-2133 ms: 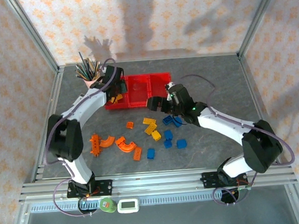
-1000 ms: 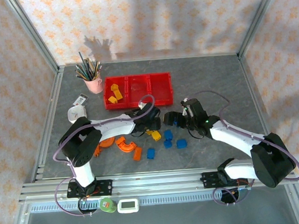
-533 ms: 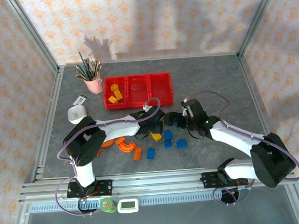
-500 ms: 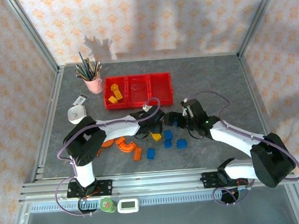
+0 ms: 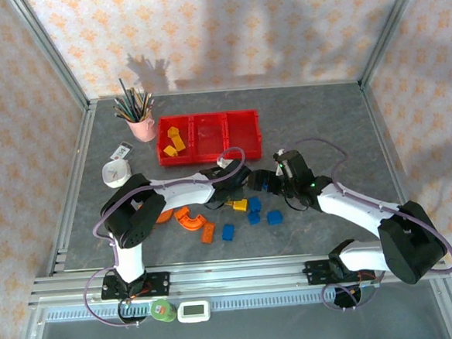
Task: Sort the legos into containers by color
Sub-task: Pick up the lego from the center of the table.
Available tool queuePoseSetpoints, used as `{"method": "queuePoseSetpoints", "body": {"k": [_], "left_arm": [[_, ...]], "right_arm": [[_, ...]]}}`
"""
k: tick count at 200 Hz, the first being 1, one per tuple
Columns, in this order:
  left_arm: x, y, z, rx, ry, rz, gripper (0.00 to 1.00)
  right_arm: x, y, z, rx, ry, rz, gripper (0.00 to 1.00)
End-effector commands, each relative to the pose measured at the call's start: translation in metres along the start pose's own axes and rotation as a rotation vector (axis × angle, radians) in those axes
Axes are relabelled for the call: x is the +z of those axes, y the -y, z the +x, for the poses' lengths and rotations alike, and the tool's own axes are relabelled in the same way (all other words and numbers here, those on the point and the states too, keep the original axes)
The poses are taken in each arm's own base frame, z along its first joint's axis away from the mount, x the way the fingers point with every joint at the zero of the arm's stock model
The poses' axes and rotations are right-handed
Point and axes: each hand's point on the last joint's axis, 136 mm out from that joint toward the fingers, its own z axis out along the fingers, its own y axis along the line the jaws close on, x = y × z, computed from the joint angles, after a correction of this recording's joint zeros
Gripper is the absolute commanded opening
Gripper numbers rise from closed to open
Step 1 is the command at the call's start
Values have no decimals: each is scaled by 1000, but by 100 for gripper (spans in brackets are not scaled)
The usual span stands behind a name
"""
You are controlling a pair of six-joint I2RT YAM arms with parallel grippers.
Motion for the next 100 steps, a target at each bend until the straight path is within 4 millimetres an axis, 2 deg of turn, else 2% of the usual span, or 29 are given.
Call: {"method": "queuePoseSetpoints", "body": {"k": [1, 23, 58, 80, 100], "left_arm": [[1, -11, 2, 25, -1, -60, 37], [-5, -12, -2, 14, 15, -52, 32], [-26, -15, -10, -2, 60, -32, 30], [-40, -25, -16, -24, 92, -38, 29], [-58, -38, -31, -54, 153, -46, 29]], "right_arm": [[-2, -1, -5, -16, 20, -7, 100], [-3, -2, -7, -26, 22, -4, 100], [-9, -11, -13, -48, 25, -19, 100], [-12, -18, -18, -55, 29, -37, 100], [-14, -28, -23, -48, 35, -58, 100]]}}
